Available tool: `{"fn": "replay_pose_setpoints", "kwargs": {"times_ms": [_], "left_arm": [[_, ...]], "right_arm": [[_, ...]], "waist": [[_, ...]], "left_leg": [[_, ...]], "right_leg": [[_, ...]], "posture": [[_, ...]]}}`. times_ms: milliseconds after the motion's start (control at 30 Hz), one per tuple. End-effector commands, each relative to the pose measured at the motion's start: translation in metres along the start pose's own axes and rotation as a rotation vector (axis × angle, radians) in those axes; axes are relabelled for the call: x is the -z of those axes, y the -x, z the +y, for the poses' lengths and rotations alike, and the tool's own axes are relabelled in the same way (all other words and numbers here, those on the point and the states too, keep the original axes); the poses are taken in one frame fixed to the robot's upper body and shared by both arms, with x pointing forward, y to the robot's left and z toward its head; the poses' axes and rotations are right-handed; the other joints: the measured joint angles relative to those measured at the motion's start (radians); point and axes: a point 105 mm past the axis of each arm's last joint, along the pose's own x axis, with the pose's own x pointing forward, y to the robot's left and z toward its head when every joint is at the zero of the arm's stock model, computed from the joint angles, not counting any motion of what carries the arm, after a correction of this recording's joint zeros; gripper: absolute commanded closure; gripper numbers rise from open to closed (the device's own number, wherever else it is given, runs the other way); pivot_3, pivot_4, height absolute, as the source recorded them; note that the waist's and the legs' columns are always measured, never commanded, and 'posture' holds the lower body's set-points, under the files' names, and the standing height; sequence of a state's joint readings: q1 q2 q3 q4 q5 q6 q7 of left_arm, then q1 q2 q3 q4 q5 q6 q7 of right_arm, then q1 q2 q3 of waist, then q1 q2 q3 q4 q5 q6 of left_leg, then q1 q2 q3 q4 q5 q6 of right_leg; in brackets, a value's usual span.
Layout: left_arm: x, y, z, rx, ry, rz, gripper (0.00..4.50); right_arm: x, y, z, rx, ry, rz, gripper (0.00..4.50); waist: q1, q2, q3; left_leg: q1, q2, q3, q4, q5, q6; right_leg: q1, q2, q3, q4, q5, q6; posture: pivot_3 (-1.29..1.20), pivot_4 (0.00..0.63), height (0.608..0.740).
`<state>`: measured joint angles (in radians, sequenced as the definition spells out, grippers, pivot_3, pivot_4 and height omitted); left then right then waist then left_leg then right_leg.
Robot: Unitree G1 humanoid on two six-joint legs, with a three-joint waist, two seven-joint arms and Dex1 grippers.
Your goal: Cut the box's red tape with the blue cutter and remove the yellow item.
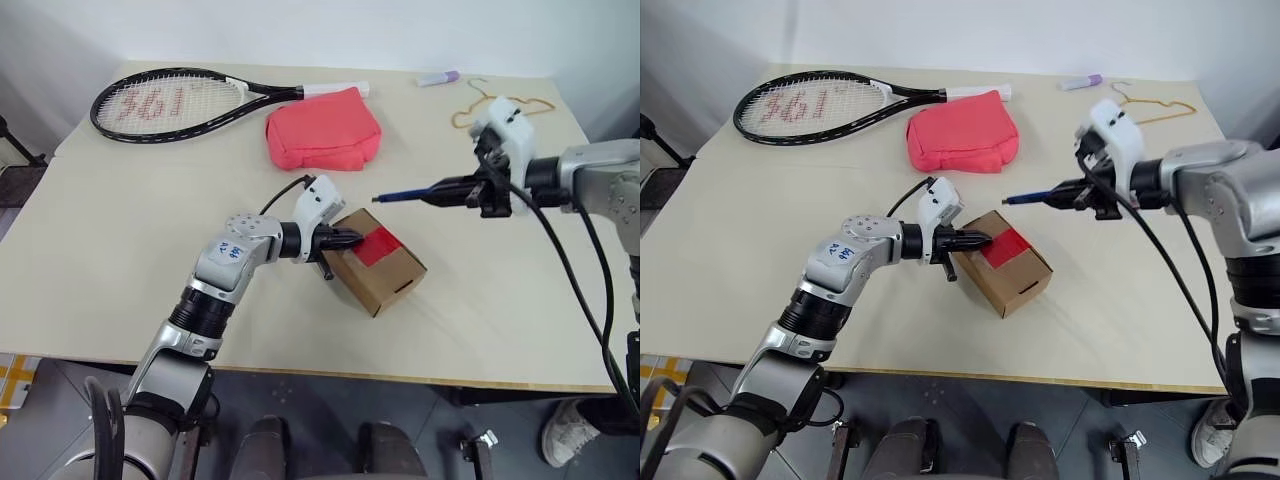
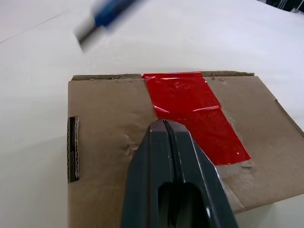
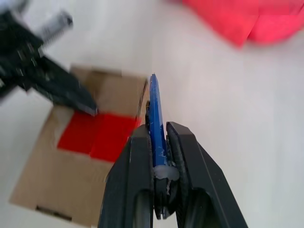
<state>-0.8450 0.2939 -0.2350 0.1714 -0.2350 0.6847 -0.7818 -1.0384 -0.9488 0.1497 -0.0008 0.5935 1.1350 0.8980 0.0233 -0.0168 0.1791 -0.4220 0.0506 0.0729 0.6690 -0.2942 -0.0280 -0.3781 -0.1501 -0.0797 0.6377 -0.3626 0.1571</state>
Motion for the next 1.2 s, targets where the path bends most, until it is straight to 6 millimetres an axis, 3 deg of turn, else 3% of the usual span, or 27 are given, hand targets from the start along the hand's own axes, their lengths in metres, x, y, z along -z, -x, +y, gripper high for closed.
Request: {"fn": "replay_pose_setpoints", "kwargs": {"times_ms": [33, 433, 1200], "left_arm": [[0.009, -0.001, -0.003, 0.006, 0.015, 0.026, 4.5], [0.011, 0.001, -0.004, 0.011, 0.015, 0.037, 4.5], [0.011, 0.001, -0.006, 0.021, 0.015, 0.044, 4.5]], "right_arm": [[-0.013, 0.007, 0.003, -0.003, 0.029, -0.047, 4.35], [0.018, -0.007, 0.009, 0.0, 0.04, 0.029, 4.35], [0.019, 0.0, 0.003, 0.004, 0.036, 0.029, 4.35]], "waist": [[0.0, 0.0, 0.0], [0.0, 0.0, 0.0], [0.0, 0.0, 0.0]], "left_leg": [[0.0, 0.0, 0.0, 0.0, 0.0, 0.0], [0.0, 0.0, 0.0, 0.004, 0.0, 0.0], [0.0, 0.0, -0.001, 0.008, 0.0, 0.0]], "right_leg": [[0.0, 0.0, 0.0, 0.0, 0.0, 0.0], [0.0, 0.0, 0.0, 0.004, 0.0, 0.0], [0.001, 0.0, 0.001, 0.006, 0.0, 0.0]], "posture": [[0.0, 0.15, 0.74], [0.0, 0.15, 0.74], [0.0, 0.15, 0.74]]}}
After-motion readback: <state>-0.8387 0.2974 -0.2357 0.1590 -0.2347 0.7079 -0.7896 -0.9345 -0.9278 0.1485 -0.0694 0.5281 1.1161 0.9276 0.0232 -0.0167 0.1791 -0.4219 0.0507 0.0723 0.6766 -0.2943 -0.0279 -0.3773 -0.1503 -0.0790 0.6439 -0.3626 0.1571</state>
